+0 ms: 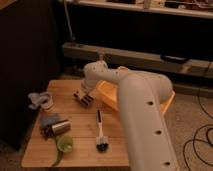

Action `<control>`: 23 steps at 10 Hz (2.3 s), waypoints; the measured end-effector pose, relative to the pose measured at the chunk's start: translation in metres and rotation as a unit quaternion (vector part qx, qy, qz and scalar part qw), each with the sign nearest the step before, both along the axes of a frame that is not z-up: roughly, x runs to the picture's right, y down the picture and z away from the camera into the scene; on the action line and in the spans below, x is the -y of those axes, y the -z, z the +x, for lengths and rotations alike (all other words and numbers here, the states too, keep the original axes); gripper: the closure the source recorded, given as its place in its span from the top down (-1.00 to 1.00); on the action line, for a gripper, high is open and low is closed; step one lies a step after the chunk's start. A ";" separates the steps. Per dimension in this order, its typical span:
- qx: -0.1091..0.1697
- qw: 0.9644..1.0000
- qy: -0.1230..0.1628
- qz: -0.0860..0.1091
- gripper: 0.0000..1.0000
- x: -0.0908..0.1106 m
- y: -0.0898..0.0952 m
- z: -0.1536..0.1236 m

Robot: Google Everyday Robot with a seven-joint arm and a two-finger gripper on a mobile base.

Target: Wipe table surface with eraser

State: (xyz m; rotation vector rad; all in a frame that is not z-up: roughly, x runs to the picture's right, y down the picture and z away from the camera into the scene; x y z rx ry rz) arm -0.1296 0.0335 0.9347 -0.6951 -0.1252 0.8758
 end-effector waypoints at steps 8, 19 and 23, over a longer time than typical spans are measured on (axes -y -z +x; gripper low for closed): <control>0.117 0.990 0.074 0.036 -1.00 -0.040 0.088 -0.085; 0.058 0.997 0.037 0.034 -1.00 0.031 0.013 -0.078; 0.032 0.999 0.022 0.014 -1.00 0.014 0.000 -0.050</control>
